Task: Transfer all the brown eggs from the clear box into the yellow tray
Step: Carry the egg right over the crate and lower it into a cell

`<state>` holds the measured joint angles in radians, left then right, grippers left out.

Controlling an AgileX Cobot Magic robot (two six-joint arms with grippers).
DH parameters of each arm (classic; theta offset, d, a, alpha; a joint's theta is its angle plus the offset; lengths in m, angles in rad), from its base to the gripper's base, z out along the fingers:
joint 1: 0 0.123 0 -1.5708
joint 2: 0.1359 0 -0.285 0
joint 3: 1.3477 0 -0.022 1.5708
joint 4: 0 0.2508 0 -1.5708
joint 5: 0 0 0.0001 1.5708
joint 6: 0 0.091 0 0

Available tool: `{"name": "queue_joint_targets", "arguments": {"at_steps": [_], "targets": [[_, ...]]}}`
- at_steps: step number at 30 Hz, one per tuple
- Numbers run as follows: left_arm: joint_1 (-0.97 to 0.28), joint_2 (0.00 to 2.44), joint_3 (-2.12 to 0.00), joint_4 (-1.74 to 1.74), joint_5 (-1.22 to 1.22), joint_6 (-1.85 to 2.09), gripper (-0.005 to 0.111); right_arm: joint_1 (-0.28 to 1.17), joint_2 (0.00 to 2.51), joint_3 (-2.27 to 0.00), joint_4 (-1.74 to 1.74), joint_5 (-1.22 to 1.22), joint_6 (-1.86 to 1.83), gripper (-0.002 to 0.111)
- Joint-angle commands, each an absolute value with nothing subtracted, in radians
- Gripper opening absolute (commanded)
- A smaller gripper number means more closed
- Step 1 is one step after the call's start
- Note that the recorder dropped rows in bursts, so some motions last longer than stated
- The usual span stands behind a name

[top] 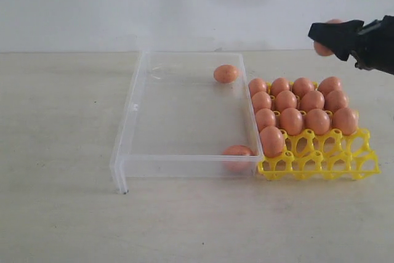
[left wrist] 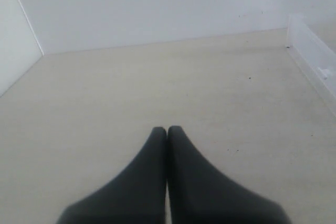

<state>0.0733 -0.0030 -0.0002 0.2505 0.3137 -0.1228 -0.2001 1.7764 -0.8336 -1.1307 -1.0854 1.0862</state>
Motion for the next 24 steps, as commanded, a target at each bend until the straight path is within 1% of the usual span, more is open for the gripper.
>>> {"name": "queue_joint_targets", "arguments": {"at_steps": [1, 4, 9, 13, 18, 24], "targets": [[0.069, 0.000, 0.000, 0.252, 0.311, -0.126, -0.004, -0.249, 1.799, -0.852, -1.493, -1.183, 1.287, 0.000], [0.069, 0.000, 0.000, 0.252, 0.311, -0.126, -0.004, -0.226, 1.801, -0.838, -1.557, -1.115, 1.281, 0.000], [0.069, 0.000, 0.000, 0.252, 0.311, -0.126, -0.004, -0.156, 1.805, -0.838, -1.699, -0.937, 1.285, 0.000], [0.069, 0.000, 0.000, 0.252, 0.311, -0.126, -0.004, -0.112, 1.805, -0.838, -1.729, -0.893, 1.283, 0.000], [0.069, 0.000, 0.000, 0.252, 0.311, -0.126, -0.004, -0.080, 1.805, -0.838, -1.744, -0.763, 1.279, 0.000], [0.069, 0.000, 0.000, 0.252, 0.311, -0.126, -0.004, -0.074, 1.807, -0.838, -1.739, -0.752, 1.259, 0.000]]}}
